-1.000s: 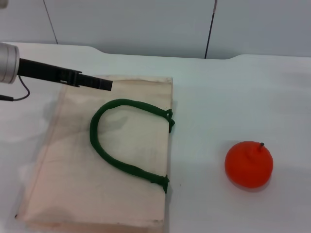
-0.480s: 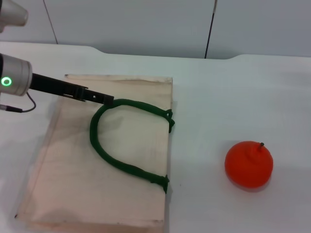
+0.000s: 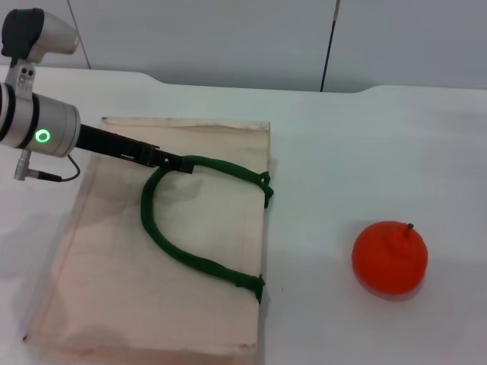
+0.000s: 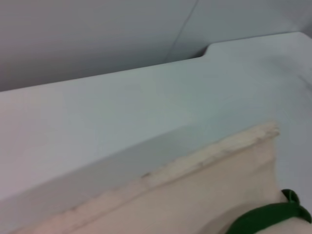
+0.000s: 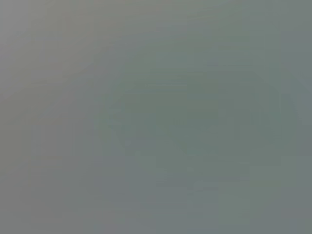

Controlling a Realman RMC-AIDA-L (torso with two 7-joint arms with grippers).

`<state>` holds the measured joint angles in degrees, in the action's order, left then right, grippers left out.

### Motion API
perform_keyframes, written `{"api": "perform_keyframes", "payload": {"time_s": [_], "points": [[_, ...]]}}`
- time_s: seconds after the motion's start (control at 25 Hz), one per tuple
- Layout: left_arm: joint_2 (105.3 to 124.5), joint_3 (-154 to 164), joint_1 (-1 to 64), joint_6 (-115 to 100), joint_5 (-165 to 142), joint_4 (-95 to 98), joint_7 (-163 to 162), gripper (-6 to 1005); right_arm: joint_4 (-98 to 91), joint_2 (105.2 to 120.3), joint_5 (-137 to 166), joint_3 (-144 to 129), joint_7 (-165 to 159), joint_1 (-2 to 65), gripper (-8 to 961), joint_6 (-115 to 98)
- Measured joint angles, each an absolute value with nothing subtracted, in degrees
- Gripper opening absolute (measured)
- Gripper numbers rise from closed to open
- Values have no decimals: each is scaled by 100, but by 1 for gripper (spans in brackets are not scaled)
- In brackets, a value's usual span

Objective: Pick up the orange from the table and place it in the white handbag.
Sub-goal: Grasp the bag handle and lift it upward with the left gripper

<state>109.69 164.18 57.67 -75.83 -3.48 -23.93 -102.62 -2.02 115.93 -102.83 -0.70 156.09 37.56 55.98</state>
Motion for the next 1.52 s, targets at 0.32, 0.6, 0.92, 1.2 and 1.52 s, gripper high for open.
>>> {"api": "perform_keyframes", "payload": {"time_s": [0.32, 0.6, 0.92, 1.2, 1.52], "points": [[10982, 16418, 5744, -7510, -363, -2202, -10218, 870, -202, 11593, -10283, -70, 15609, 3754, 883, 5598], [10986, 16418, 5769, -7369, -557, -2105, -10206, 746, -202, 11595, -10283, -70, 15609, 3769, 882, 5599], [11024, 16418, 5787, -7321, -578, -2100, -10161, 396, -228, 11596, -10283, -70, 15609, 3731, 882, 5599], [11032, 16418, 5793, -7337, -310, -2127, -10138, 165, -208, 11594, -10291, -64, 15524, 3712, 881, 5586], [10877, 16418, 6117, -8807, 1094, -2662, -9739, 135, -313, 11579, -10292, -61, 15020, 3653, 882, 5450]]}}
